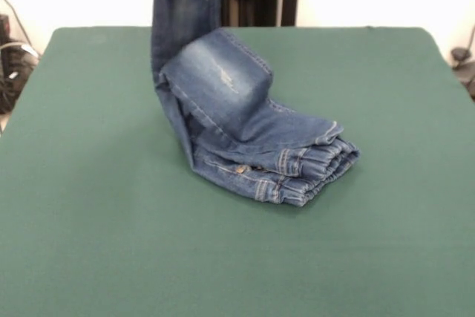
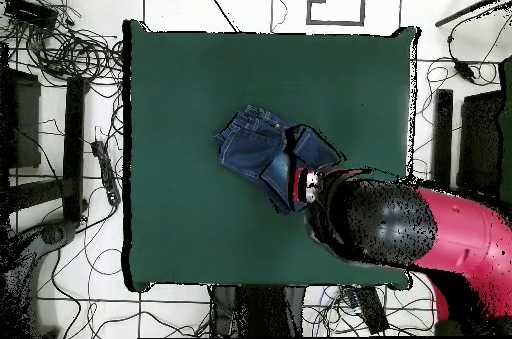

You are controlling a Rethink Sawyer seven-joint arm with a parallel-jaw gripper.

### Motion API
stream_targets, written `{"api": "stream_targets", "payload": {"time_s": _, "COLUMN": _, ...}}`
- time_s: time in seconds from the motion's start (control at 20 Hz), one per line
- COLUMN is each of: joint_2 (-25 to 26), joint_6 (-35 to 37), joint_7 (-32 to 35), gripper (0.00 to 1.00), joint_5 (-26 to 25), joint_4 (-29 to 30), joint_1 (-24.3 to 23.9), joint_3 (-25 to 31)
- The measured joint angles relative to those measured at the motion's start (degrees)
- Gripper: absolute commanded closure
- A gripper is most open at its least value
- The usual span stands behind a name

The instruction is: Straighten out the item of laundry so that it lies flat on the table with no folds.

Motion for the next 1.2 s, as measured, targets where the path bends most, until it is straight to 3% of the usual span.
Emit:
{"api": "stream_targets", "payload": {"time_s": 0.2, "joint_2": 2.45, "joint_6": -9.64, "joint_7": 0.0, "gripper": 1.0, "joint_5": -6.79, "joint_4": 1.93, "joint_1": -2.2, "joint_3": 0.89}}
{"api": "stream_targets", "payload": {"time_s": 0.55, "joint_2": 8.88, "joint_6": -20.99, "joint_7": 0.0, "gripper": 1.0, "joint_5": -18.28, "joint_4": 2.84, "joint_1": -1.54, "joint_3": 0.98}}
{"api": "stream_targets", "payload": {"time_s": 1.2, "joint_2": 21.09, "joint_6": -28.72, "joint_7": 0.0, "gripper": 1.0, "joint_5": -29.83, "joint_4": 2.88, "joint_1": -2.13, "joint_3": 1.04}}
